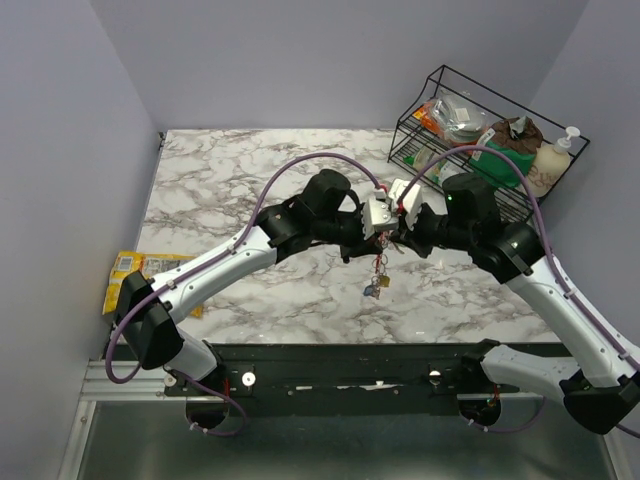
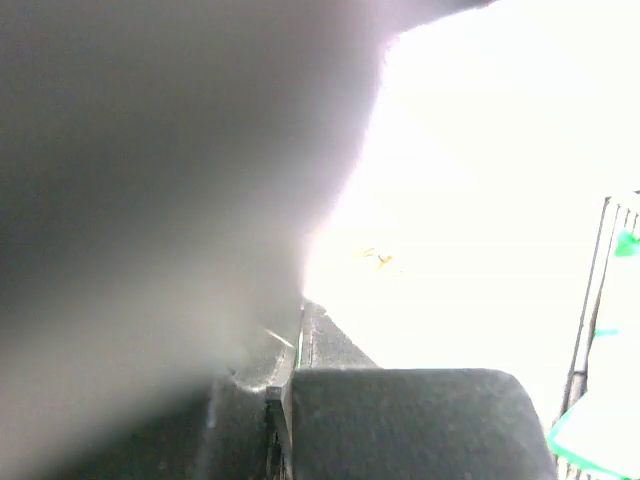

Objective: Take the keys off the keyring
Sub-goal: Remove the key from the keyring.

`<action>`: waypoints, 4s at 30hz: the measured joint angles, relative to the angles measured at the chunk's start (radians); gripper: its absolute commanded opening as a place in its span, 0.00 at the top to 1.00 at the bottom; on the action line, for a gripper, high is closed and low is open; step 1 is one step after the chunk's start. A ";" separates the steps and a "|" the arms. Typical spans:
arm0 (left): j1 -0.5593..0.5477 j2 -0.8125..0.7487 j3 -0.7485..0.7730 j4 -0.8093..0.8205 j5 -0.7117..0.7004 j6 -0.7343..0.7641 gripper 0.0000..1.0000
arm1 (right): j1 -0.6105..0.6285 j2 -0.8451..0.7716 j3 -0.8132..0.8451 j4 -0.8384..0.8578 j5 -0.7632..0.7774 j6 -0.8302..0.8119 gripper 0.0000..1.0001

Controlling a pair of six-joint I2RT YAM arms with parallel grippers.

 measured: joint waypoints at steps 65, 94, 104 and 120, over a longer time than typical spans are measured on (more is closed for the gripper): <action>-0.109 0.055 0.092 -0.079 -0.076 -0.009 1.00 | -0.140 -0.168 -0.142 -0.033 -0.311 0.026 0.99; -0.081 0.047 0.071 -0.102 -0.010 0.029 1.00 | -0.153 -0.187 -0.249 0.128 -0.374 0.099 0.99; -0.080 0.037 0.070 -0.129 0.081 0.012 1.00 | -0.160 -0.197 -0.254 0.124 -0.489 0.050 0.99; -0.074 0.003 0.070 -0.175 0.130 0.075 1.00 | -0.291 -0.110 -0.244 0.122 -0.752 0.105 0.99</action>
